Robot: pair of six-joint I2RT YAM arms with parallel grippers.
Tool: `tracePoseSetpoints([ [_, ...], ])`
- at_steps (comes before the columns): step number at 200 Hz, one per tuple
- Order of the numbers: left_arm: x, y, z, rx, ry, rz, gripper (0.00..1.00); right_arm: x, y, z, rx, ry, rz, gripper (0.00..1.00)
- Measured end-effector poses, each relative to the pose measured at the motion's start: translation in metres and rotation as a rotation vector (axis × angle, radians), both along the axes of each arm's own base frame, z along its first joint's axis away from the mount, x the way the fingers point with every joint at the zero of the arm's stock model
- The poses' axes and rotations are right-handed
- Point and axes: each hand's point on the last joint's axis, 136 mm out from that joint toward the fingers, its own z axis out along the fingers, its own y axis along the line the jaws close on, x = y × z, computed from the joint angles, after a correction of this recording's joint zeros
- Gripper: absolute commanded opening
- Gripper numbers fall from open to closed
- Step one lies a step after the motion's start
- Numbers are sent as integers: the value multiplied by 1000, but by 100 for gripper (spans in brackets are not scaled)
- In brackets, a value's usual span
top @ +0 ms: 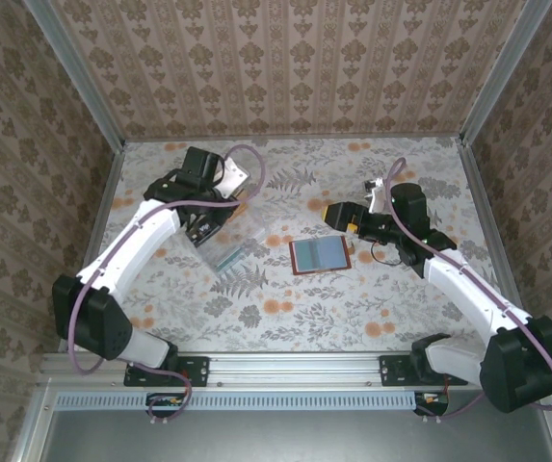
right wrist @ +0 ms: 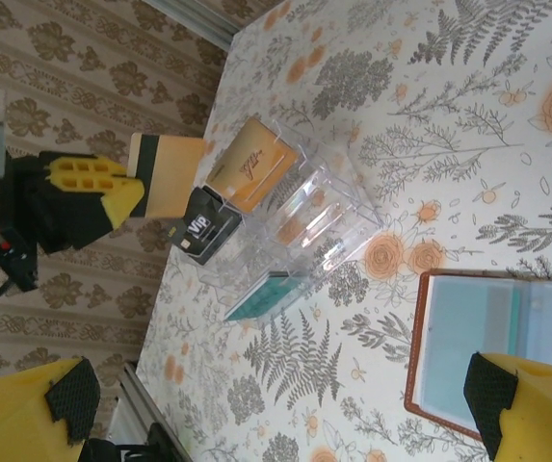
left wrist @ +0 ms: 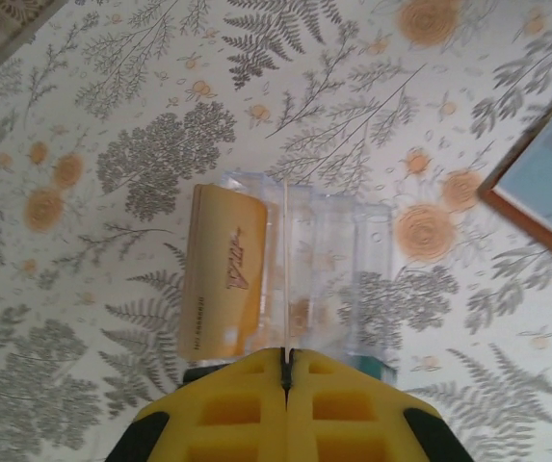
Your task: Take the credit cards out of the card holder
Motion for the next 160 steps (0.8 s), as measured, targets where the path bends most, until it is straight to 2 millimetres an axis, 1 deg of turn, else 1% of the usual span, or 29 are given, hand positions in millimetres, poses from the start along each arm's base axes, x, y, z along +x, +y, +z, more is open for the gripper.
tracePoseSetpoints([
  [40,14,9,-28,101,28,-50,0,0,-1,-1,-13,-5,-4,100],
  [55,21,12,-31,123,28,-54,0,0,-1,-1,-15,-5,-8,100],
  [77,26,11,-33,140,23,-67,0,1,-2,-1,-16,-5,-11,100],
  [97,28,10,-36,147,28,-75,0,1,-2,-1,-17,-5,-11,100],
  [146,33,11,-56,156,73,-76,0,2,-2,-4,-20,3,-13,100],
  [160,33,11,-57,152,79,-76,0,2,-2,-6,-22,9,-13,100],
])
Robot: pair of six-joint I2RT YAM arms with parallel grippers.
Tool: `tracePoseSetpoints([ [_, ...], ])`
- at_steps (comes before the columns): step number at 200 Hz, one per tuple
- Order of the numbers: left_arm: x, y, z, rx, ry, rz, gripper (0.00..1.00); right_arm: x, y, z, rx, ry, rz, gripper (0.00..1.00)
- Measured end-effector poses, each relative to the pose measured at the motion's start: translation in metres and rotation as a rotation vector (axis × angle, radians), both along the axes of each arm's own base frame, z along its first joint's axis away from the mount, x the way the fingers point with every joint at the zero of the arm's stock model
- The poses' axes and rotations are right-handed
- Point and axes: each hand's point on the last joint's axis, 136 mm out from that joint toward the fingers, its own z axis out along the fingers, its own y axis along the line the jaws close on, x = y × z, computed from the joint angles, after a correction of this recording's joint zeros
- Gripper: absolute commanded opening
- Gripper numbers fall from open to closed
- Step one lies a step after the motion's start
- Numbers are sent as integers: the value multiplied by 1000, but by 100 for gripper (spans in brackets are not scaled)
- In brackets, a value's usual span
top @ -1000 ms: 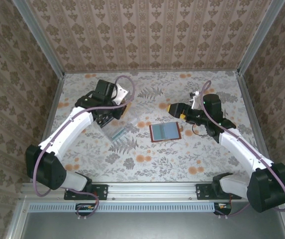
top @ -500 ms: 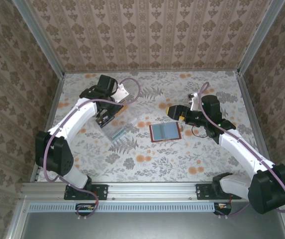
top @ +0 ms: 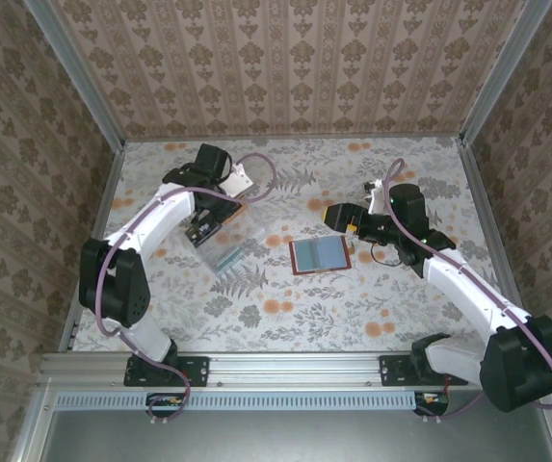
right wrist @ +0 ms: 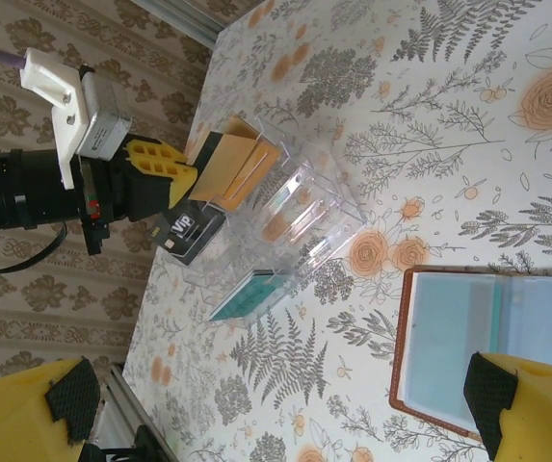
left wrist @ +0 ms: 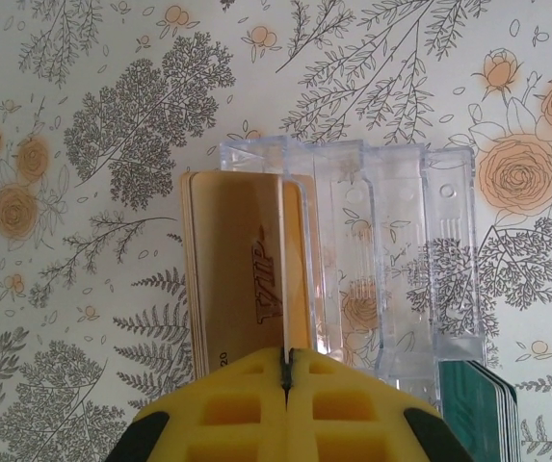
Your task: Take the credit cards out of the card holder
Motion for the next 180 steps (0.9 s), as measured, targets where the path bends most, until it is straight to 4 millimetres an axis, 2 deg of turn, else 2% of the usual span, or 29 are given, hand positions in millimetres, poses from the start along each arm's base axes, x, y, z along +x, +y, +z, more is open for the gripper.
tracePoseSetpoints([
  [84,8,-1,-2,-35,24,6,4,-2,0,-4,-5,19,1,100],
  [97,8,-1,-2,-36,29,5,0,-2,0,-4,-6,19,2,100],
  [180,7,-2,-2,-42,42,6,0,-2,0,-6,-7,23,2,100],
])
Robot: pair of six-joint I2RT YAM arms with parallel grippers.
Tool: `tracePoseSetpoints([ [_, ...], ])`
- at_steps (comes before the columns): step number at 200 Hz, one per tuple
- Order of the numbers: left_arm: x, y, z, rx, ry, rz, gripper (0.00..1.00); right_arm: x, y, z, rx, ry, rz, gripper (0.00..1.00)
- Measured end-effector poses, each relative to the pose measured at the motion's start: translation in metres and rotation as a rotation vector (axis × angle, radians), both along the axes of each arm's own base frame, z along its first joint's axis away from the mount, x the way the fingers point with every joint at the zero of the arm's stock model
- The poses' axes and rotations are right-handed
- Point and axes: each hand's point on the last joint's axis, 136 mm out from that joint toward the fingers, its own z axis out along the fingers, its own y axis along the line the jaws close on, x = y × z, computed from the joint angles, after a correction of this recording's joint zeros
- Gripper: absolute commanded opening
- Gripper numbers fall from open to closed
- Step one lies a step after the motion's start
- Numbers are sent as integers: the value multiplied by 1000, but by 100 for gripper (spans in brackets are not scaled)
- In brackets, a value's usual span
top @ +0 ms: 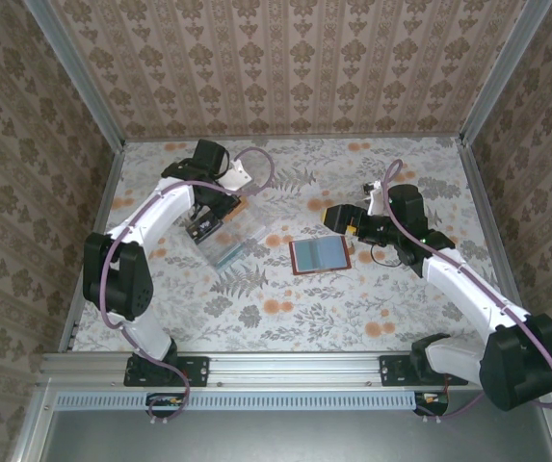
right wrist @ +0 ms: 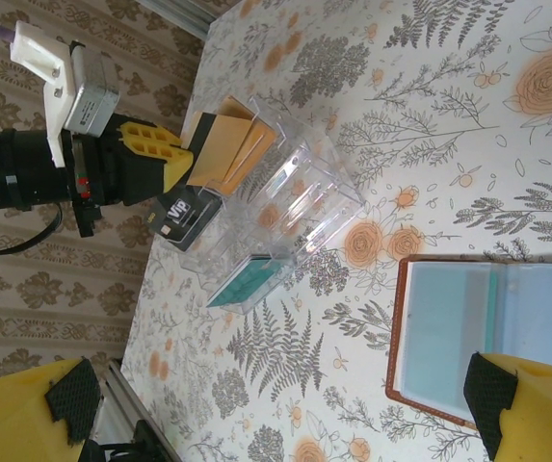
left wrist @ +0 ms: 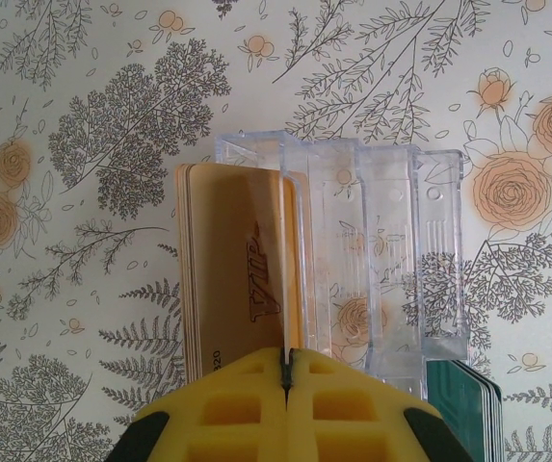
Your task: Take the credit cards out of the card holder
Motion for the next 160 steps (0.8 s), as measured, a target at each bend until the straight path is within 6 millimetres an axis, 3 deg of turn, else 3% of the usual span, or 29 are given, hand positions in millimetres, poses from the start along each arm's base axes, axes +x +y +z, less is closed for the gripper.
tracePoseSetpoints([
  [83,2,12,0,-15,44,77,0,0,0,-1,-1,4,0,100],
  [113,4,11,-4,-10,58,78,5,0,0,-1,-1,4,0,100],
  [122,5,11,-6,-8,65,81,13,0,0,-1,-1,4,0,100],
  [133,6,11,-9,-7,76,91,35,0,0,-1,-1,4,0,100],
  [160,7,10,-15,1,102,95,38,0,0,-1,-1,4,0,100],
])
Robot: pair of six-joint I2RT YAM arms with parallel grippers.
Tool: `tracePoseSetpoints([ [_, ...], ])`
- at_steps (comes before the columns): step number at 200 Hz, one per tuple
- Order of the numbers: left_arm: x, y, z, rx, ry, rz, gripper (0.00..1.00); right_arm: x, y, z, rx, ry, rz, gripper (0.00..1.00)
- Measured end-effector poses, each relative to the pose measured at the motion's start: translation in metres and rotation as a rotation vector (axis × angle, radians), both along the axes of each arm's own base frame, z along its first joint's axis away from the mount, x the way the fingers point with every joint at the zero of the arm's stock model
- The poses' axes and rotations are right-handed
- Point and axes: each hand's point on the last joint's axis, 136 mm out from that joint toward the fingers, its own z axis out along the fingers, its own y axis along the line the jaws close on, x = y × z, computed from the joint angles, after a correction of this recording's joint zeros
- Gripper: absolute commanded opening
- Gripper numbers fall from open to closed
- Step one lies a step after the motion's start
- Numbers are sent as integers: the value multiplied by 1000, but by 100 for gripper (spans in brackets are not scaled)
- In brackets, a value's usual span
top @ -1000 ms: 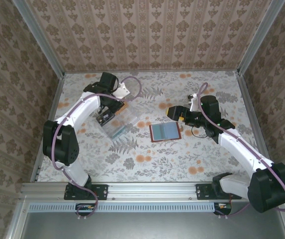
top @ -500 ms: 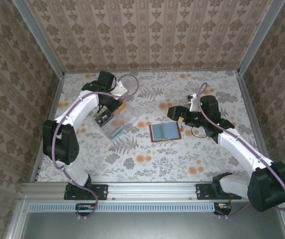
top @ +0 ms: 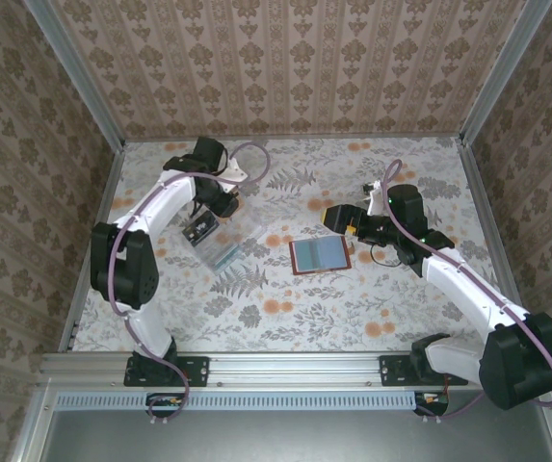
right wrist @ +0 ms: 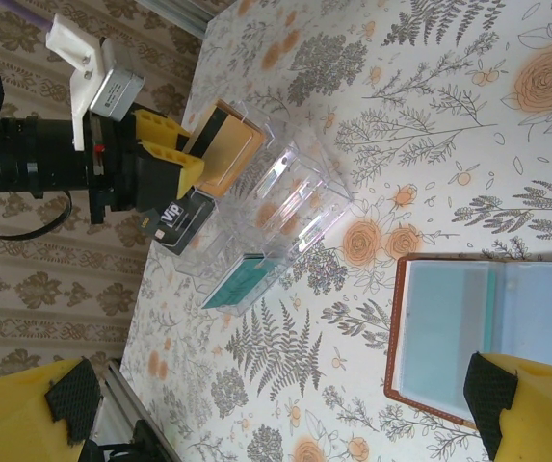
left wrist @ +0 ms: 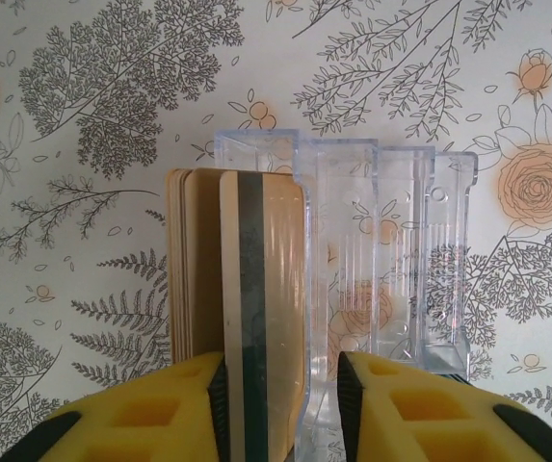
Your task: Take the credit cards out of the card holder
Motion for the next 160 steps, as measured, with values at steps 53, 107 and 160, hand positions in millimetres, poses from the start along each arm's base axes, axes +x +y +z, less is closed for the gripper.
tracePoseSetpoints([
  [53,-1,0,6,-9,13,23,70,0,0,0,0,0,0,100],
  [107,-1,-3,41,-92,-72,82,100,0,5,-9,-25,15,6,100],
  [160,-15,-6,98,-369,-216,249,100,2,0,-45,-188,60,-20,79],
])
